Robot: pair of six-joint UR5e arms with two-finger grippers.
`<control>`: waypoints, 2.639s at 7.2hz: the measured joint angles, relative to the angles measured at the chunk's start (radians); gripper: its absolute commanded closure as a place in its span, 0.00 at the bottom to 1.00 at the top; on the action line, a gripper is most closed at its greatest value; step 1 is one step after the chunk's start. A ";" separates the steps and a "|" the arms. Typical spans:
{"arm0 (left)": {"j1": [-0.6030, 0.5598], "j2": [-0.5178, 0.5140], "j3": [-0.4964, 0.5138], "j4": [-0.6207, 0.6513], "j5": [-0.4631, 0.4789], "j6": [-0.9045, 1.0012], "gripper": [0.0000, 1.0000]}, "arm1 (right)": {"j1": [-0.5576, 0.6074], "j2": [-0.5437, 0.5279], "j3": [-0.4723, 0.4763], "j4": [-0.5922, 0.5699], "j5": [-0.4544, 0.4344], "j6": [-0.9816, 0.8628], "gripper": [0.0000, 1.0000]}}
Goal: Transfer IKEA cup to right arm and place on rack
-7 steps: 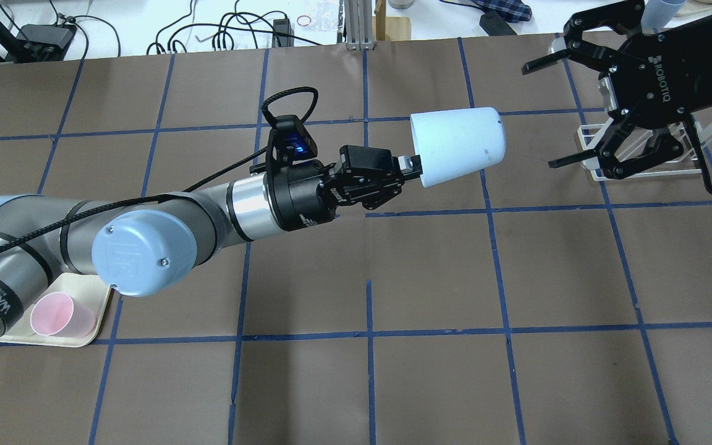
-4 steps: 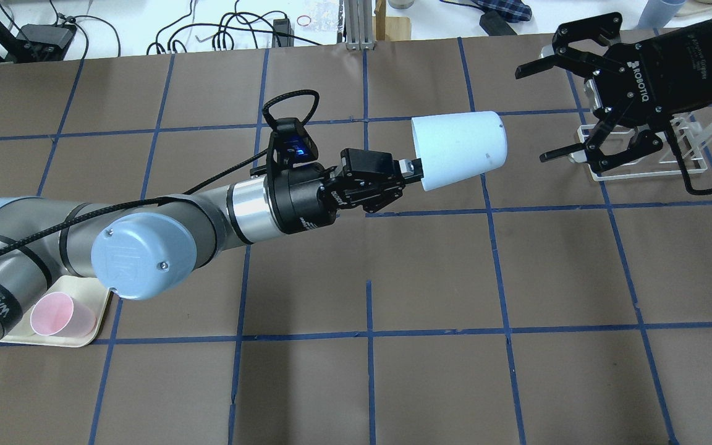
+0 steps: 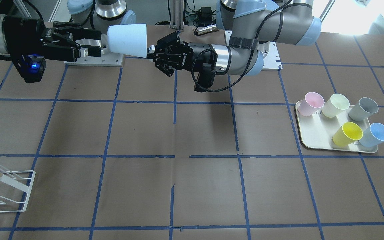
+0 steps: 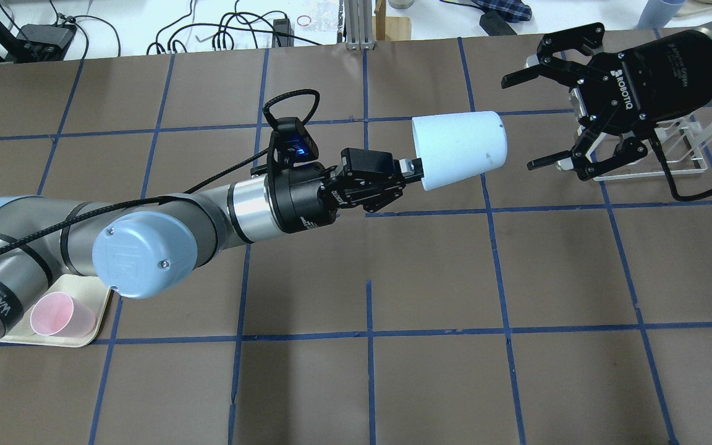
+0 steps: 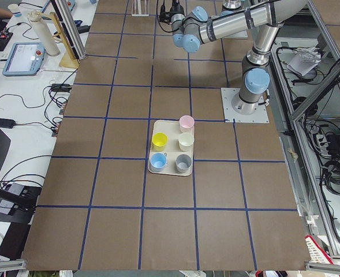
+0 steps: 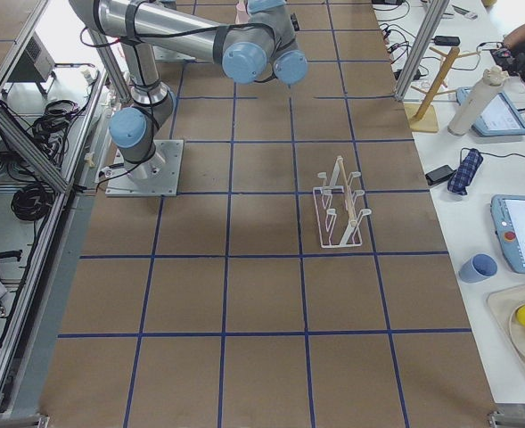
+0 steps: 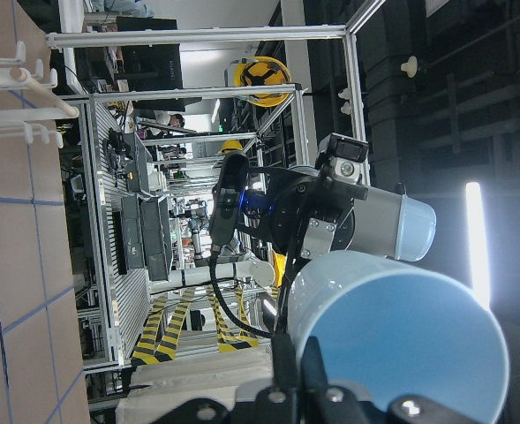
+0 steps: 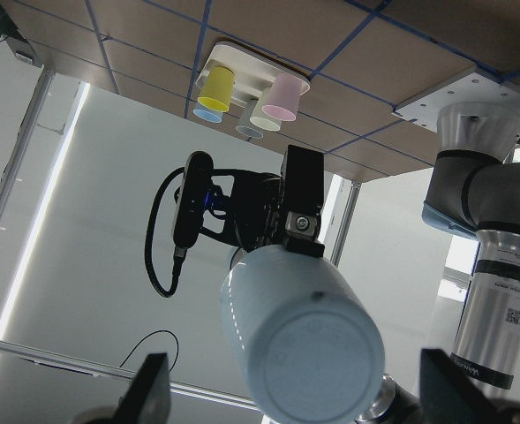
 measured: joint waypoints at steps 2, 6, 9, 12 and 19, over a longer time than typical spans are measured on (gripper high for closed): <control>0.000 0.001 0.001 0.001 -0.002 0.000 1.00 | 0.025 -0.002 0.002 0.001 -0.001 0.004 0.00; 0.000 0.000 0.000 0.000 -0.001 -0.001 0.96 | 0.073 -0.004 0.003 0.002 0.000 0.009 0.06; 0.000 -0.002 0.000 -0.001 0.001 -0.009 0.77 | 0.079 -0.004 0.001 -0.009 0.002 0.014 0.44; 0.001 -0.002 0.001 0.000 0.002 -0.012 0.67 | 0.079 -0.001 -0.006 -0.011 0.002 0.015 0.49; 0.073 0.020 0.012 -0.004 0.096 -0.101 0.30 | -0.002 -0.001 -0.027 -0.166 -0.025 0.118 0.50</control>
